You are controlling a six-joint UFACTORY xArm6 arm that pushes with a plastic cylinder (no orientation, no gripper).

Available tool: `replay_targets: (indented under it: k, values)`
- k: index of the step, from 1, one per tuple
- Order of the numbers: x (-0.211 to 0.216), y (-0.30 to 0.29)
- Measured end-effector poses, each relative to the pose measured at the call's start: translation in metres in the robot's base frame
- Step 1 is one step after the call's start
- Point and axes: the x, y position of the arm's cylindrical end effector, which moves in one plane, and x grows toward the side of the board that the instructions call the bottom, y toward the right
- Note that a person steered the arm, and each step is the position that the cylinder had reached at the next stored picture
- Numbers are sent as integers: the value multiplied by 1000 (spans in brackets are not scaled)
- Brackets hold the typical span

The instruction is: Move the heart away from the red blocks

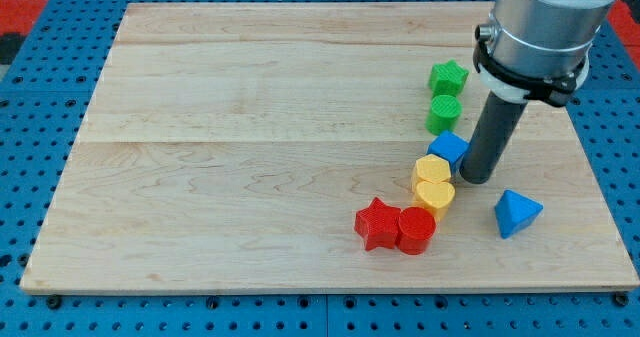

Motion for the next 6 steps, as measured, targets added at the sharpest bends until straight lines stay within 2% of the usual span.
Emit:
replay_targets:
  k: [2,3,4,5,6]
  values:
    - [59,-39]
    - [57,-65]
    - [31,-71]
    - [30,-41]
    - [48,-5]
